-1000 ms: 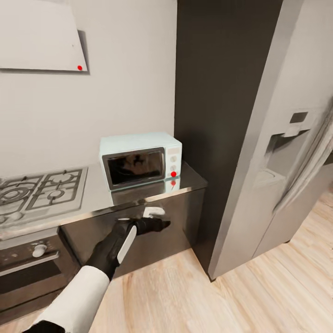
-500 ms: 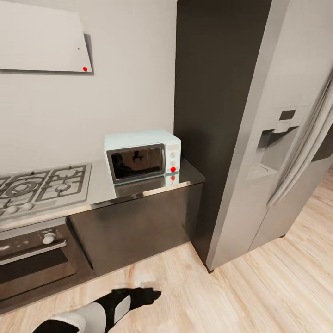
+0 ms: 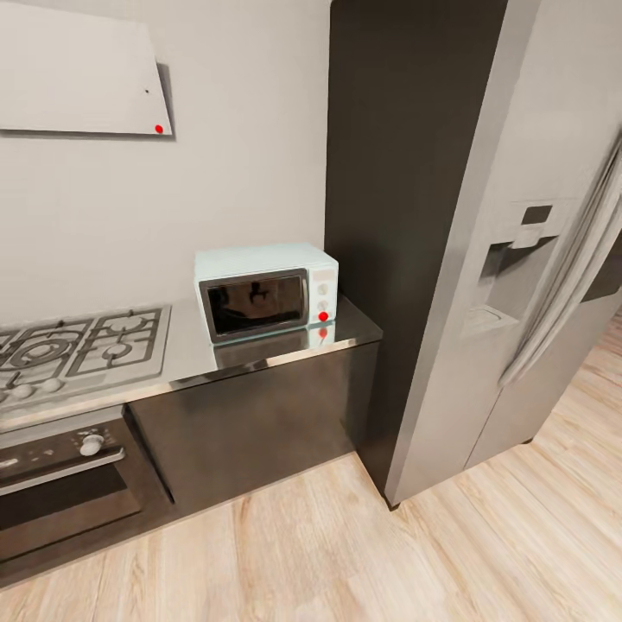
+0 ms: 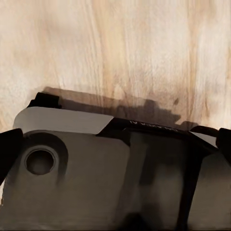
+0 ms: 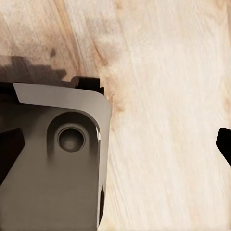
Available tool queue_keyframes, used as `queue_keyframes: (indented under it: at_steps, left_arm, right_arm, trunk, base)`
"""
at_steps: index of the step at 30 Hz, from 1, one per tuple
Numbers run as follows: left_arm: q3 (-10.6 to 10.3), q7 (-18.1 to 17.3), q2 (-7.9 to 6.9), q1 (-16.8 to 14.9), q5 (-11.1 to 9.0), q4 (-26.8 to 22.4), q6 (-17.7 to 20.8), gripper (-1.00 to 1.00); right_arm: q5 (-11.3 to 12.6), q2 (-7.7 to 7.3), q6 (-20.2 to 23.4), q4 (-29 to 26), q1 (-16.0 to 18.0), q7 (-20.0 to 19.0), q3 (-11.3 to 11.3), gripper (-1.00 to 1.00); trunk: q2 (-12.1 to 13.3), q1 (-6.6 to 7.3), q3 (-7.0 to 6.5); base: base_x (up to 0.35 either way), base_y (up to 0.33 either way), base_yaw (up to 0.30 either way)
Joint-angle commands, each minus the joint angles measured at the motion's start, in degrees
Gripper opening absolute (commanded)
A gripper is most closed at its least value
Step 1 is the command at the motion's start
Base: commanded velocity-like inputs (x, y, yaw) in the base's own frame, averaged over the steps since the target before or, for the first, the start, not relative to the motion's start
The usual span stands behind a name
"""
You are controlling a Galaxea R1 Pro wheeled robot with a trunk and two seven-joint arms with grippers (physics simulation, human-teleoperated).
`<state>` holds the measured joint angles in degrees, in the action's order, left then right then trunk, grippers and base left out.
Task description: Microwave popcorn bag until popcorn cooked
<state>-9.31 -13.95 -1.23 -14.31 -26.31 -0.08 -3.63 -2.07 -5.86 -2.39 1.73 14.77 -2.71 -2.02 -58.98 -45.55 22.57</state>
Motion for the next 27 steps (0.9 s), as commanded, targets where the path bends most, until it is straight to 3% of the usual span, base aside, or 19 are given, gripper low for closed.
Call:
queue_keyframes:
  at_steps: [1, 9, 22, 27]
  left_arm:
    - [-0.44, -0.09, -0.09, 0.41, -0.63, 0.08, -0.4, 1.0]
    - [-0.44, 6.69, 0.23, 0.86, -0.84, 0.08, -0.59, 1.0]
    - [-0.49, 7.16, 0.34, 0.87, -0.84, 0.08, -0.59, 1.0]
    - [-0.45, 7.16, 0.43, 0.87, -0.84, 0.08, -0.59, 1.0]
  right_arm:
    - [-0.21, -0.02, -0.29, 0.18, 0.09, -0.12, -0.18, 1.0]
    - [-0.21, 0.12, -0.59, 0.16, 0.06, -0.11, -0.18, 1.0]
    - [-0.41, 0.29, 0.42, 0.2, 0.05, -0.39, -0.18, 1.0]
    - [-1.8, 0.29, 2.54, 0.2, 0.07, -0.26, -0.18, 1.0]
  trunk:
    - [-0.04, 0.0, 0.05]
    - [-0.04, 0.0, 0.05]
    - [-0.04, 0.0, 0.05]
    - [-0.04, 0.0, 0.05]
  base:
    - [0.0, 0.0, 0.0]
    - [0.0, 0.0, 0.0]
    - [0.0, 0.0, 0.0]
    - [0.0, 0.0, 0.005]
